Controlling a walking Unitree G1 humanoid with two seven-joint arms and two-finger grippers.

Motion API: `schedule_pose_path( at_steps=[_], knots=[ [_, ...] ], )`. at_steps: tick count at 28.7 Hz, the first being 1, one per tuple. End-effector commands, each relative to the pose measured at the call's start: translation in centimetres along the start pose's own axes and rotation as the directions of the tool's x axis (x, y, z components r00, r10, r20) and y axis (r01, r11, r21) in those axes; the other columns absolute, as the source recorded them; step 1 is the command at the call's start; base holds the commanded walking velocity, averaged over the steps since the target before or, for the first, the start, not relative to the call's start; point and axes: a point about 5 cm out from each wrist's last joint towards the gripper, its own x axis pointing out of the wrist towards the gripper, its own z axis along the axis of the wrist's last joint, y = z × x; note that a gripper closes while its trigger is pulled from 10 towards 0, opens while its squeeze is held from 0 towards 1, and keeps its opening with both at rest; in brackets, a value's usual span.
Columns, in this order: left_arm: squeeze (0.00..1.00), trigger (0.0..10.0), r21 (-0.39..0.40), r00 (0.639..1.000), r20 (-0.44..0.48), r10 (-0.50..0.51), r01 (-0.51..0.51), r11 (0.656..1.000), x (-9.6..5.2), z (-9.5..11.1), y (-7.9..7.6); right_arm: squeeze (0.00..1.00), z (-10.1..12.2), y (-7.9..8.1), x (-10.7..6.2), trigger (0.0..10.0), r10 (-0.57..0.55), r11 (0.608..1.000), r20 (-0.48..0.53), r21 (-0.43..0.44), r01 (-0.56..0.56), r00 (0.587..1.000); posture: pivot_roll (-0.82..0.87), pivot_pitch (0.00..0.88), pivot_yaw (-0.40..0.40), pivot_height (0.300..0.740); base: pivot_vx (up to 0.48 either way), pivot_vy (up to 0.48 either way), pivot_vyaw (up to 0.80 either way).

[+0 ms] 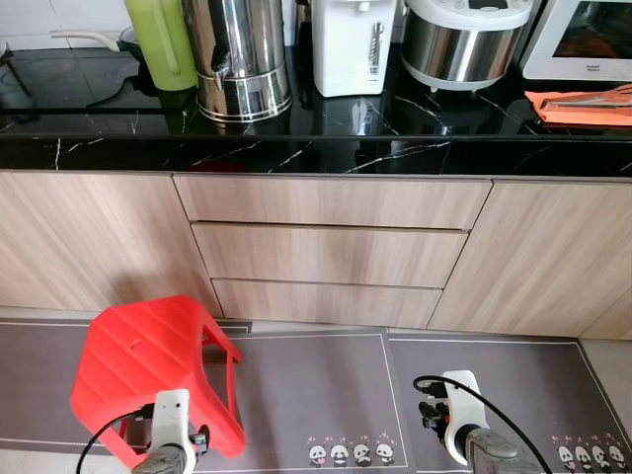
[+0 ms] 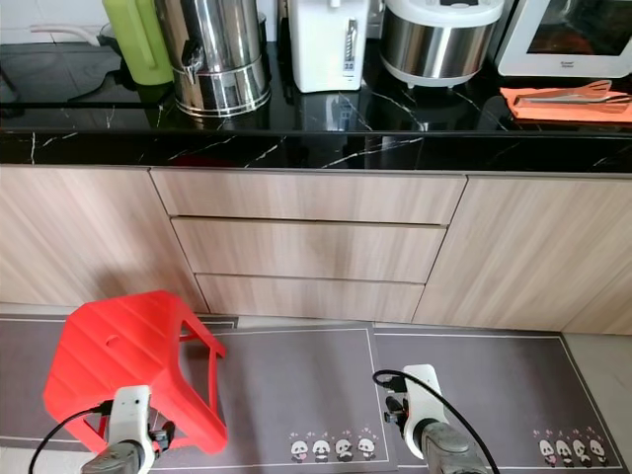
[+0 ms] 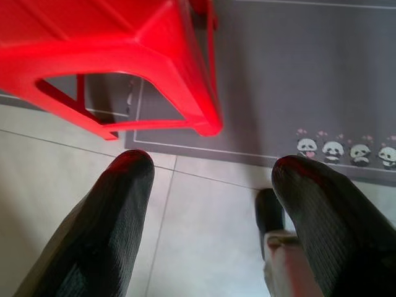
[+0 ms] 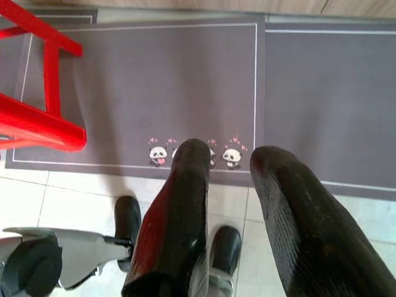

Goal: Kitchen organization

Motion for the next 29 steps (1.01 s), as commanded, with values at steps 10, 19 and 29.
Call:
schedule_pose_path(
  at_steps=[10, 19, 29],
  knots=[
    [0.0, 10.0, -0.012, 0.999, -0.028, 0.017, -0.017, 1.0, -0.1, -0.64, 0.22, 0.0, -0.42, 0.28, 0.02, 10.0, 0.011, 1.0, -0.02, 0.006, -0.011, 1.0, -0.05, 0.0, 0.052, 0.74, 0.0, 0.0, 0.0],
    [0.0, 10.0, 0.002, 0.999, -0.046, 0.017, -0.017, 1.0, -0.19, -1.11, 0.37, 0.0, -0.77, 0.4, 0.03, 10.0, 0.011, 1.0, -0.044, 0.0, -0.011, 0.999, -0.06, 0.0, 0.055, 0.74, 0.0, 0.0, -0.67],
    [0.0, 10.0, 0.006, 0.999, -0.048, 0.011, -0.01, 1.0, -0.19, -1.17, 0.18, 0.0, -0.74, 0.32, 0.04, 10.0, 0.004, 1.0, -0.054, 0.001, -0.004, 0.999, -0.06, 0.0, 0.046, 0.74, 0.0, 0.0, -0.73]
  ],
)
